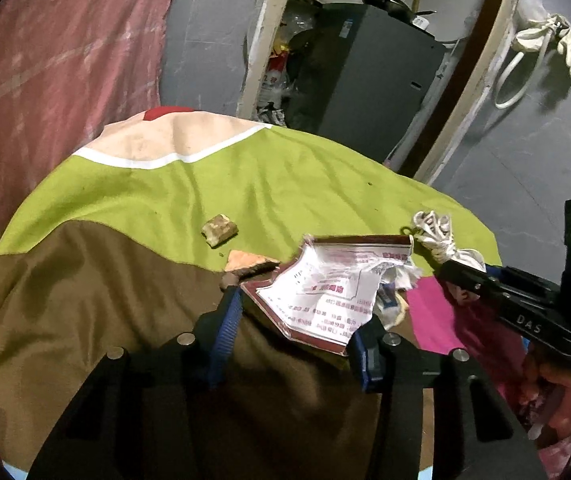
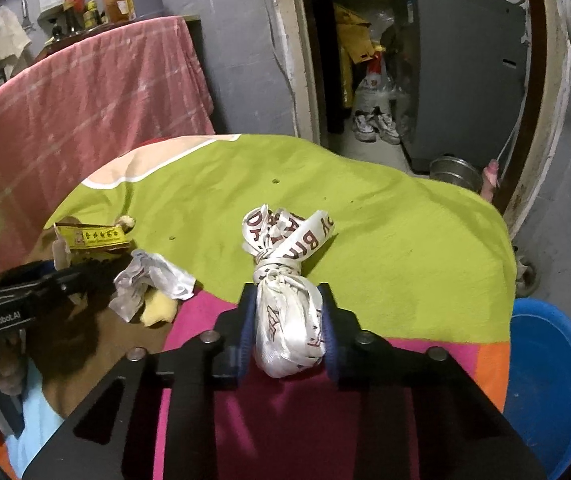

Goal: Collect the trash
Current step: 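Grasp the yellow paper strip with the left tool while the right tool grasps the white printed wrapper, then carry the strip and white wrapper over the blue bucket and open both tools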

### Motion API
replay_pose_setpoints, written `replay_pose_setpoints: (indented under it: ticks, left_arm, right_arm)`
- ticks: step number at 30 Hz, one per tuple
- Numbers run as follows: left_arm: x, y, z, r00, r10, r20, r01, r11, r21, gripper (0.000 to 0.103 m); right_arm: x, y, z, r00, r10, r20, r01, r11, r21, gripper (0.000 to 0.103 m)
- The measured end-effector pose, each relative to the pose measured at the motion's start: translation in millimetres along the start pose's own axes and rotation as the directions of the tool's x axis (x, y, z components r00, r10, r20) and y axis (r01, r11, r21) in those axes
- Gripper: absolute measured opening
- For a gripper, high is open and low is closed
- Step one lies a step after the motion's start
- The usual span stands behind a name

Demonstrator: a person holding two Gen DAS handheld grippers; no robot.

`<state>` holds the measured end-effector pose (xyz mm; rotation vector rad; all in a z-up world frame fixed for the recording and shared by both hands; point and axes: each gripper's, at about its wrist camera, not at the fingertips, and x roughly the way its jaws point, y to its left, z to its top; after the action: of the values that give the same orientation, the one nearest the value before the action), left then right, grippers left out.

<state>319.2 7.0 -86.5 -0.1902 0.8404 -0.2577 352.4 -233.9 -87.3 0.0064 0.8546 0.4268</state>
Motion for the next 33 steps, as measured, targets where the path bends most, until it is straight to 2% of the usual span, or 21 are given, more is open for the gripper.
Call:
replay_pose_setpoints:
  ticks: [4, 5, 6, 14, 21, 24, 28, 33]
  left_arm:
    - [-7, -8, -3, 1.000, -0.011, 0.014, 0.011, 1.000, 0.014, 0.037]
    - [-9, -11, -3, 1.000, -0.006, 0.017, 0.006, 1.000, 0.026, 0.022]
    - [-8, -12, -2, 1.000, -0.003, 0.015, 0.002, 0.999, 0.035, 0.018]
    - [-21, -28, -11, 0.999, -0.019, 0.047, 0.017, 0.999, 0.044, 0.012]
    - [-47, -48, -20, 0.993, -0.024, 0.116, 0.015, 0.997, 0.082, 0.010]
    - [-61, -61, -23, 0.986, -0.037, 0.162, 0.020, 0.994, 0.105, 0.010]
    - [-89, -89, -22, 0.960, -0.068, 0.272, 0.029, 0.989, 0.146, 0.010]
    - [-125, -129, -19, 0.897, -0.132, 0.422, 0.053, 0.979, 0.195, 0.010]
  right_arm:
    - [-8, 0, -6, 1.000, 0.021, 0.014, -0.021, 1.000, 0.009, 0.017]
    - [-12, 0, -8, 0.999, 0.024, 0.025, -0.024, 1.000, 0.013, 0.016]
    - [-16, 0, -10, 0.999, 0.035, 0.037, -0.035, 0.999, 0.018, 0.016]
    - [-54, 6, -29, 0.988, 0.084, 0.130, -0.089, 0.995, 0.034, 0.016]
    - [-92, 18, -40, 0.971, 0.061, 0.230, -0.061, 0.998, -0.006, 0.015]
    - [-117, 23, -44, 0.951, 0.046, 0.307, -0.042, 0.999, -0.020, 0.015]
    - [-154, 26, -47, 0.908, 0.020, 0.418, -0.010, 1.000, -0.027, 0.015]
    - [-207, 27, -48, 0.830, -0.022, 0.557, 0.046, 0.999, -0.029, 0.016]
